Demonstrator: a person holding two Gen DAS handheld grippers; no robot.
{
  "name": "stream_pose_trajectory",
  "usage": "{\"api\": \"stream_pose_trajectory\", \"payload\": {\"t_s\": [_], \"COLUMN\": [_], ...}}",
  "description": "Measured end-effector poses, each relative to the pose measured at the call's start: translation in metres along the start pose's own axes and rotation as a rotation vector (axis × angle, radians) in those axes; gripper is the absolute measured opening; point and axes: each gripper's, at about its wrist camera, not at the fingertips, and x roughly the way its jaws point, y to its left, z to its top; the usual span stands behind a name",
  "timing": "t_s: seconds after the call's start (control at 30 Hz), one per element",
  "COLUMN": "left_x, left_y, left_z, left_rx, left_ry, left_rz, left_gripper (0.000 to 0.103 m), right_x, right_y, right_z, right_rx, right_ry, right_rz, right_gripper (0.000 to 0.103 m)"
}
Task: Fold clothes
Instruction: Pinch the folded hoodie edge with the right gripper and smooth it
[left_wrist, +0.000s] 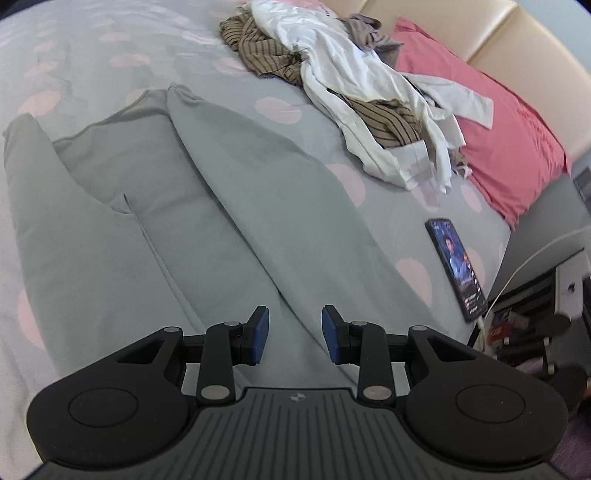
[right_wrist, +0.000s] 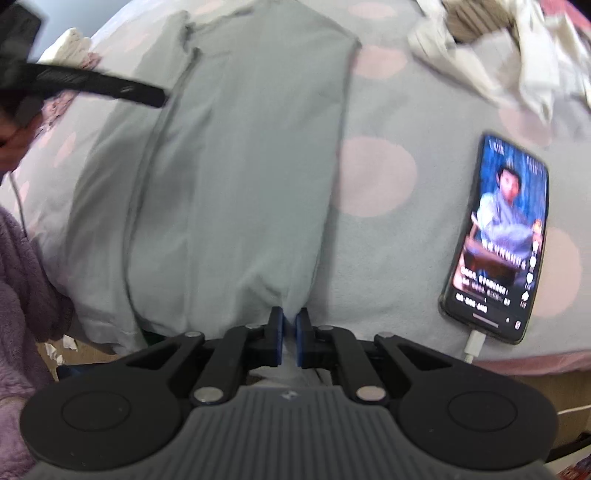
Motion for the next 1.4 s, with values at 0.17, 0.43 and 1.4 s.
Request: {"api": "stream_pose_trajectory", "payload": {"t_s": [0.17,0.43,1.4], "left_x": [0.006,0.008,0.077], "left_y": [-0.004,-0.048,-0.051], "left_z": [0.016,0.054,0.131], "left_rx": [-0.003,0.064,0.138], "left_ry": [-0.002,-0.025,0.073], "left_rz": [0.019,0.001,0.215], "left_gripper": [0.029,0.048,0.003], "right_x": [-0.001,0.02,0.016], "right_y": [0.036,0.065,0.075], "right_z": [0.011,0.024,0.024], "right_rx": [-0.088,-0.194,-0.29], "right_ry": [-0.022,0.017,0.019], "right_rz": [0.045,0.095,0.195], "right_gripper": [0.007,0.007,0.007]}}
